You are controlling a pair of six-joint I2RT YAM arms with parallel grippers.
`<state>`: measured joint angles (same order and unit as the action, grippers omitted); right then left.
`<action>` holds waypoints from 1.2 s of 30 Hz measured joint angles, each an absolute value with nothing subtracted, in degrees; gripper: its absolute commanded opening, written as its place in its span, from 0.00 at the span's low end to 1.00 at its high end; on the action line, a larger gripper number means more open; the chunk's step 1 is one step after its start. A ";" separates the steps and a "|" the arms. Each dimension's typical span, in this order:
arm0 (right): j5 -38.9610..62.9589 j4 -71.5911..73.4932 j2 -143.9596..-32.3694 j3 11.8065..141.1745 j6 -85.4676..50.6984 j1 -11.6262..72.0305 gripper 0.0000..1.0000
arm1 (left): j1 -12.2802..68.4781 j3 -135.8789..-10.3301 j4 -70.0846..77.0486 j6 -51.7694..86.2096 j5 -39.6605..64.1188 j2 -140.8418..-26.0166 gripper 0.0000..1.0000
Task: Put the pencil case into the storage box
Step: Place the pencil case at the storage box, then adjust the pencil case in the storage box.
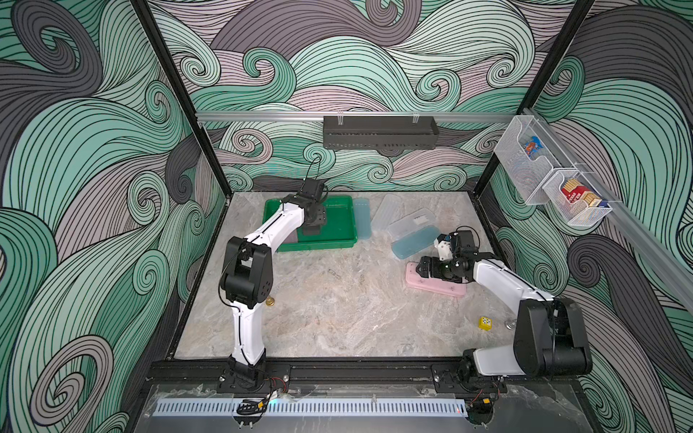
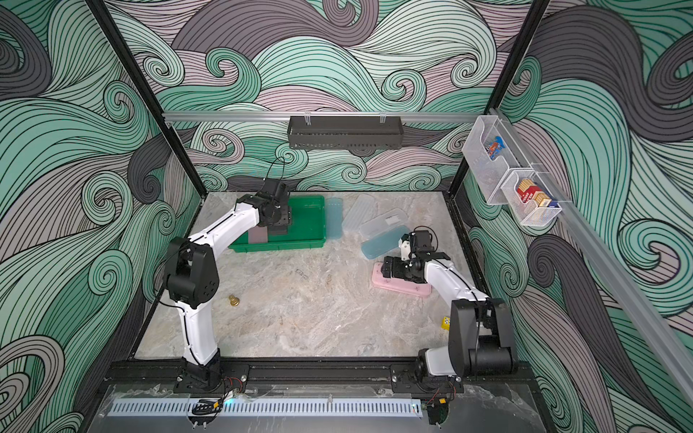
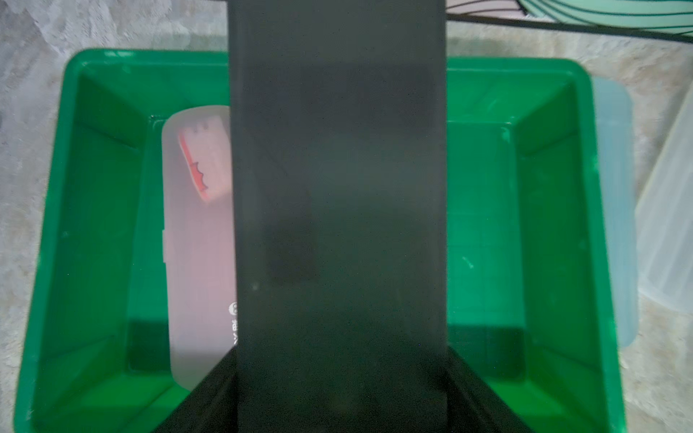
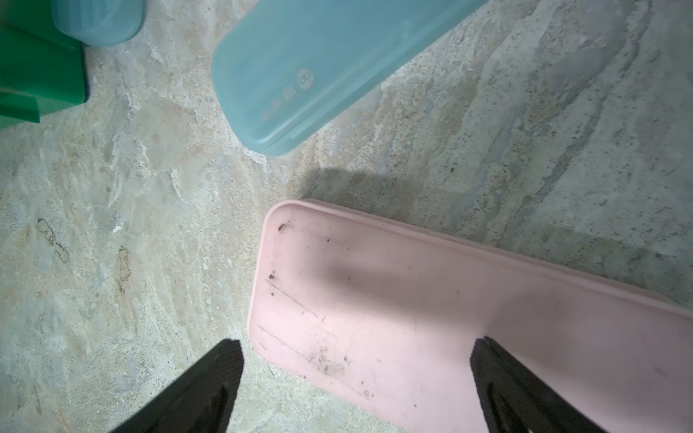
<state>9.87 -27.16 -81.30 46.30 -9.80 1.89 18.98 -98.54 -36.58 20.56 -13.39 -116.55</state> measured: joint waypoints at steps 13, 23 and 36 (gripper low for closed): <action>10.13 -27.16 -81.30 46.30 -9.80 1.91 0.99 | 16.95 -98.39 -34.79 20.08 -11.27 -121.75 0.81; 10.22 -27.16 -81.32 46.30 -9.78 1.91 0.99 | 14.39 -97.80 -36.27 19.55 -12.86 -122.61 0.89; 10.26 -27.14 -81.43 46.33 -9.80 2.07 0.99 | 19.81 -99.96 -33.78 18.61 -5.23 -121.45 0.92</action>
<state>10.26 -27.14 -81.43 46.33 -9.80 2.07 19.81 -99.96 -33.78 18.61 -5.23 -121.45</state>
